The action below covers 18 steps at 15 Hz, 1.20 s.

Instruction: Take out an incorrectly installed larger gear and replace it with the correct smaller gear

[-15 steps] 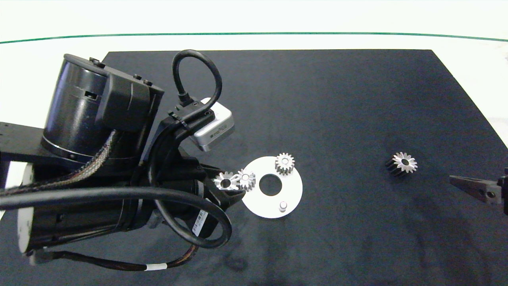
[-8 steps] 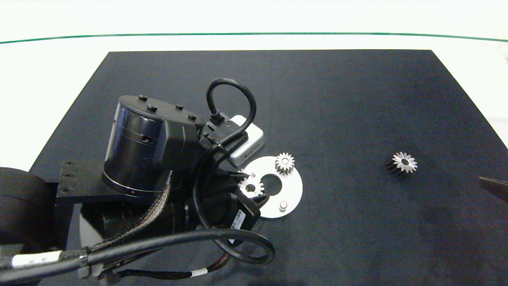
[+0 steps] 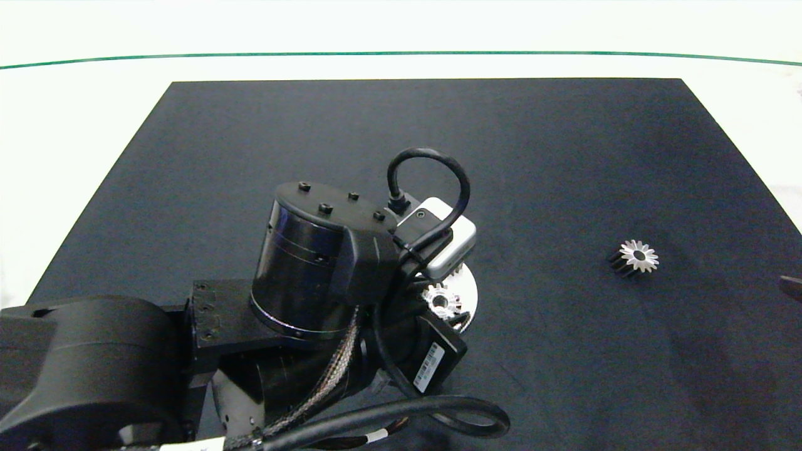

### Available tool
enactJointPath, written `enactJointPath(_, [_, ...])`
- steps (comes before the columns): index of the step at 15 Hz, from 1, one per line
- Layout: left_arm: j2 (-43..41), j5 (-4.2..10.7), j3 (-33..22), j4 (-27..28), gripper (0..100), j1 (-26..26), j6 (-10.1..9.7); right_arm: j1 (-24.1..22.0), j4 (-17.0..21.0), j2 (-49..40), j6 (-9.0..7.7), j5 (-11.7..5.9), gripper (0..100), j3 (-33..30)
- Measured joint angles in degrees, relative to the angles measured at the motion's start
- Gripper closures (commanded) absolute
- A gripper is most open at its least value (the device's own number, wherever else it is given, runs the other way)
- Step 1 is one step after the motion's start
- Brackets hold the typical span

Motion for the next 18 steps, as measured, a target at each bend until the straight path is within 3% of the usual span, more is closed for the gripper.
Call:
enactJointPath(4, [3.63,0.02,-0.09,-5.34,81,-0.46,-0.22,-0.99,1.51,-1.33,-0.09,0.06,0,0.48])
enactJointPath(18, [8.39,-0.15,1.54,-13.18,81,-1.62,0.80,-1.10,1.73,-2.44,-0.01,0.13,0,0.91])
